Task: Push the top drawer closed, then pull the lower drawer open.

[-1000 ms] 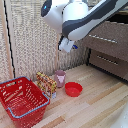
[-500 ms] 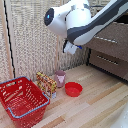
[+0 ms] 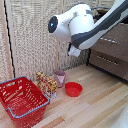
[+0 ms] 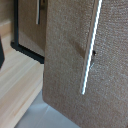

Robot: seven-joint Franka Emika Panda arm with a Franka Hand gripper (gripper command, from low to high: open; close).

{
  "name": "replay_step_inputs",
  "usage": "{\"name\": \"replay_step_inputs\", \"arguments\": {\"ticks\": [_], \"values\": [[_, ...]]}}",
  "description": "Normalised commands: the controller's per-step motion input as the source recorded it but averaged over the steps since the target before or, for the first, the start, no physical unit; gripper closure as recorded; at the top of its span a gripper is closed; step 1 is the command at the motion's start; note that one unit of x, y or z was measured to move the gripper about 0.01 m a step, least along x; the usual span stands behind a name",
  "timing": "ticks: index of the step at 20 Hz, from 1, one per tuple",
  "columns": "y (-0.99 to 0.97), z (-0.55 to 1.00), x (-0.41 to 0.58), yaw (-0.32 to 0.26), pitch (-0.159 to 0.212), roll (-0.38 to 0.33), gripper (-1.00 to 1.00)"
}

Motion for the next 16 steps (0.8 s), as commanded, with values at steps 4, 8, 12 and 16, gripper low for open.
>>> {"name": "replay_step_inputs", "arguments": {"ticks": [4, 8, 12, 16], "values": [[-0.35, -0.07, 0.004, 0.067, -0.018, -0.176, -1.0], [-0.37, 0.0, 0.0, 0.049, -0.068, -0.189, -1.0], [-0.42, 0.01, 0.0, 0.032, -0.092, -0.175, -1.0], [-0.47, 0.01, 0.0, 0.029, -0.091, -0.164, -1.0]]}}
